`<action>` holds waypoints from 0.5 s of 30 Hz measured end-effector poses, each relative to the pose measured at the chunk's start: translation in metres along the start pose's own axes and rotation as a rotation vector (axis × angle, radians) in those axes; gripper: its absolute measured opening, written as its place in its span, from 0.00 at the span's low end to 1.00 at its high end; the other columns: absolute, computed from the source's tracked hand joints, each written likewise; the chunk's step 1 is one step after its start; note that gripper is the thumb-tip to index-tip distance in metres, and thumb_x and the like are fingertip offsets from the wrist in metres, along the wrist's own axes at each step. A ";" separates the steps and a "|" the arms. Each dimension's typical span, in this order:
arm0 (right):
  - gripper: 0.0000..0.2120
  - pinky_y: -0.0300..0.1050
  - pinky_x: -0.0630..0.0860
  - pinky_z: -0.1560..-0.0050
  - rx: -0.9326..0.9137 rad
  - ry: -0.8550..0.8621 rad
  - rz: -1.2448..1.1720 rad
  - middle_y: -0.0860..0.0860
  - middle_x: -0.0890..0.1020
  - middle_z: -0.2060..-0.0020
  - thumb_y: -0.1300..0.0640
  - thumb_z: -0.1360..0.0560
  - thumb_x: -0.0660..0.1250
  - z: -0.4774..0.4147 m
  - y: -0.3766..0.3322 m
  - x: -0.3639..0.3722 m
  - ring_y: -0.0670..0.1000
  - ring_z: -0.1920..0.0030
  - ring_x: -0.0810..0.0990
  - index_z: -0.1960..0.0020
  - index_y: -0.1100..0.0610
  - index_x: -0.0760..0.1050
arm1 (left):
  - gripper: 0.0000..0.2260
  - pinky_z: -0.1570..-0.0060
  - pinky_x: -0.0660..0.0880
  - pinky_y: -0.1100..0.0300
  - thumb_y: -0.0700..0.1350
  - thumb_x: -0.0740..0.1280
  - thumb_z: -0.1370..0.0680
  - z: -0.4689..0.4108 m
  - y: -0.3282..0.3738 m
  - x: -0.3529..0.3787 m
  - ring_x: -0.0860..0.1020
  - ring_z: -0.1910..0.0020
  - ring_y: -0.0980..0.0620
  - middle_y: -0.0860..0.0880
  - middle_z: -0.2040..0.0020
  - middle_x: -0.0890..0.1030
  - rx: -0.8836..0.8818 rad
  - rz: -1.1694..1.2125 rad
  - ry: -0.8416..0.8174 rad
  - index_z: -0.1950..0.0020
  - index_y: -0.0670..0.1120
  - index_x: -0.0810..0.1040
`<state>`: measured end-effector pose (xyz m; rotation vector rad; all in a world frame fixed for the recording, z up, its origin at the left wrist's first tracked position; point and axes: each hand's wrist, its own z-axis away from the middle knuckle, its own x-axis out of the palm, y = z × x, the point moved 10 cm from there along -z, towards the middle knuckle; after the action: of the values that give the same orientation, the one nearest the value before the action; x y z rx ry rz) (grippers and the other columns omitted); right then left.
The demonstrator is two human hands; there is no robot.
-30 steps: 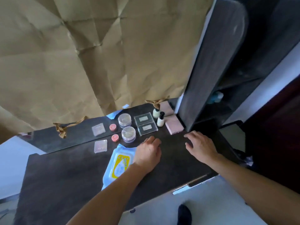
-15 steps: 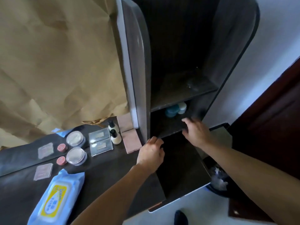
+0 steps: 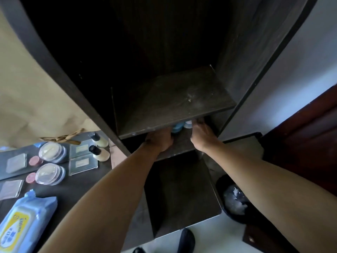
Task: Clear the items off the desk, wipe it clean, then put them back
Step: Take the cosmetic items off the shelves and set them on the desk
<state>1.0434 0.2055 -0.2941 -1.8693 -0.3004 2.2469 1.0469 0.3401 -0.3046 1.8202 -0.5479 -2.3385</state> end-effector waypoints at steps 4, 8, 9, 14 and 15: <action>0.27 0.49 0.73 0.41 -0.055 -0.015 0.015 0.59 0.66 0.31 0.64 0.25 0.65 -0.013 -0.004 0.007 0.59 0.39 0.75 0.29 0.58 0.61 | 0.25 0.30 0.60 0.49 0.52 0.63 0.22 -0.005 0.003 -0.001 0.63 0.28 0.42 0.43 0.27 0.66 0.026 -0.009 0.065 0.26 0.49 0.63; 0.27 0.50 0.75 0.42 -0.065 0.032 -0.031 0.58 0.69 0.33 0.60 0.26 0.67 -0.016 -0.004 0.007 0.58 0.40 0.76 0.31 0.57 0.62 | 0.26 0.33 0.66 0.50 0.52 0.67 0.24 0.009 -0.005 -0.007 0.68 0.32 0.42 0.44 0.30 0.70 -0.013 0.072 0.074 0.27 0.52 0.64; 0.26 0.50 0.76 0.43 -0.078 0.054 -0.026 0.58 0.70 0.34 0.59 0.26 0.68 -0.015 -0.004 0.005 0.58 0.42 0.77 0.31 0.57 0.63 | 0.27 0.34 0.68 0.51 0.51 0.68 0.25 0.014 -0.006 -0.008 0.70 0.33 0.43 0.44 0.31 0.71 -0.016 0.085 0.081 0.28 0.52 0.65; 0.27 0.51 0.76 0.47 -0.153 0.131 0.003 0.59 0.74 0.39 0.57 0.29 0.71 -0.007 -0.007 -0.001 0.60 0.45 0.78 0.34 0.57 0.65 | 0.30 0.40 0.71 0.49 0.46 0.72 0.28 0.041 -0.002 -0.002 0.70 0.37 0.41 0.42 0.33 0.67 -0.056 0.087 0.088 0.30 0.45 0.62; 0.27 0.52 0.77 0.47 -0.156 0.130 0.005 0.59 0.73 0.40 0.57 0.29 0.72 -0.004 -0.007 -0.001 0.60 0.45 0.78 0.34 0.57 0.64 | 0.30 0.41 0.71 0.49 0.45 0.72 0.28 0.046 -0.002 -0.001 0.70 0.37 0.41 0.42 0.34 0.67 -0.059 0.078 0.103 0.31 0.45 0.62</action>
<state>1.0477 0.2123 -0.2917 -2.0847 -0.4611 2.1478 1.0031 0.3519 -0.2945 1.8463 -0.5203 -2.1731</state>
